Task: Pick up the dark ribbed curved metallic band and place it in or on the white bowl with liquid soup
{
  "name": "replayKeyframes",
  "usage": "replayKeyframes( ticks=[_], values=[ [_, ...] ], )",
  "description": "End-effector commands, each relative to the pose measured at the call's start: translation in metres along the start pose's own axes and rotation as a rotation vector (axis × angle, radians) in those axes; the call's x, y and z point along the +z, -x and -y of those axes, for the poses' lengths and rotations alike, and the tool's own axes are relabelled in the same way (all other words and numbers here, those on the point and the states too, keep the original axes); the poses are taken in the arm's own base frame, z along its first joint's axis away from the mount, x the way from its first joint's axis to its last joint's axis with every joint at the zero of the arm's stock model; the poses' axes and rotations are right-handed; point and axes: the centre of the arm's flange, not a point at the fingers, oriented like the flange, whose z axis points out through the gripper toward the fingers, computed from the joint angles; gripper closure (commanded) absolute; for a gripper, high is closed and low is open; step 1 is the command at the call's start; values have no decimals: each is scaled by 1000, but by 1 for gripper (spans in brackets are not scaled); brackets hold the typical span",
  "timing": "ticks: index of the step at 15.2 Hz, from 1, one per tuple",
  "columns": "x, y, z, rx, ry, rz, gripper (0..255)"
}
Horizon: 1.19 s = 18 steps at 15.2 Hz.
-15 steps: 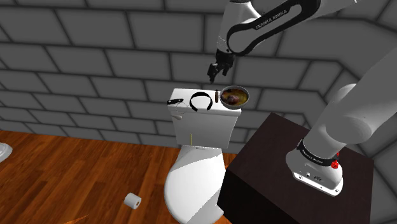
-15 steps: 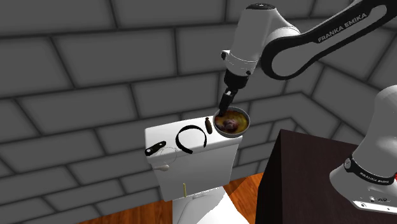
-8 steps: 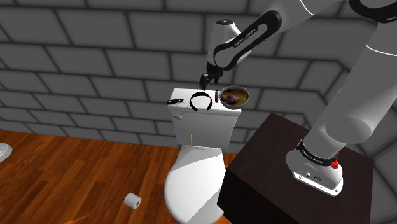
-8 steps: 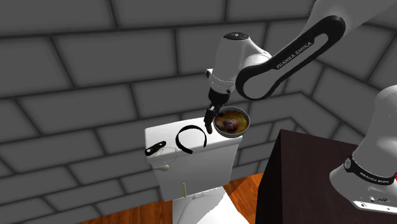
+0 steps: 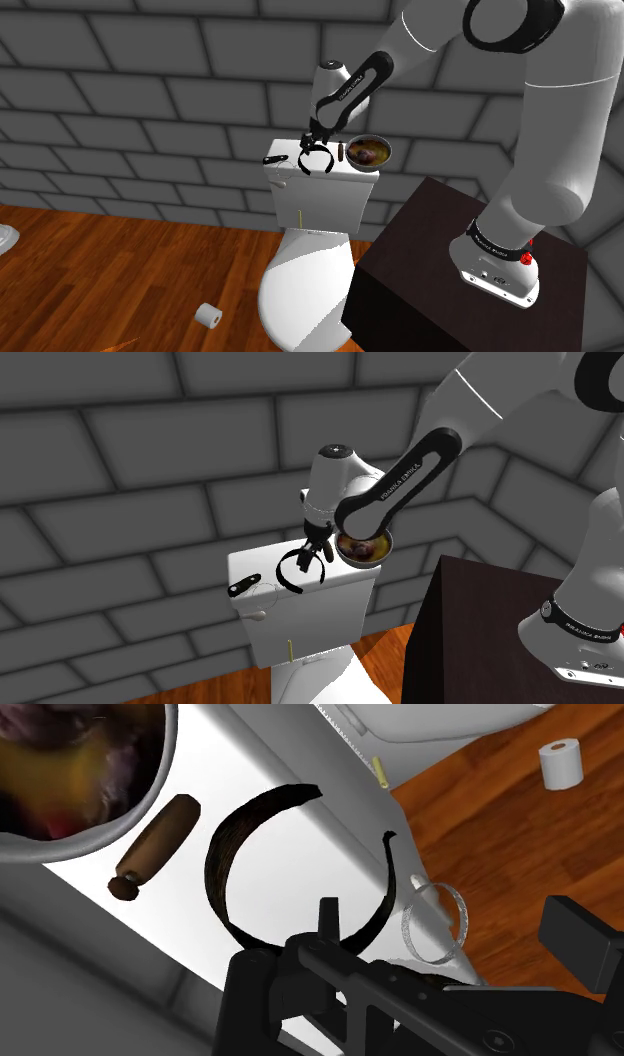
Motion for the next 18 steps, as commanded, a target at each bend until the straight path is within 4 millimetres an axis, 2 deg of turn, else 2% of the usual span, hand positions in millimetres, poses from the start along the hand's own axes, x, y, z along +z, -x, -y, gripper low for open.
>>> replayKeyframes(
  ticks=[1, 9, 16, 18],
  values=[
    [27, -10, -2, 0, 0, 1, 0],
    [119, -52, 4, 0, -1, 3, 0],
    [156, -52, 4, 0, -1, 3, 0],
    [159, -51, 4, 0, -1, 3, 0]
  ],
)
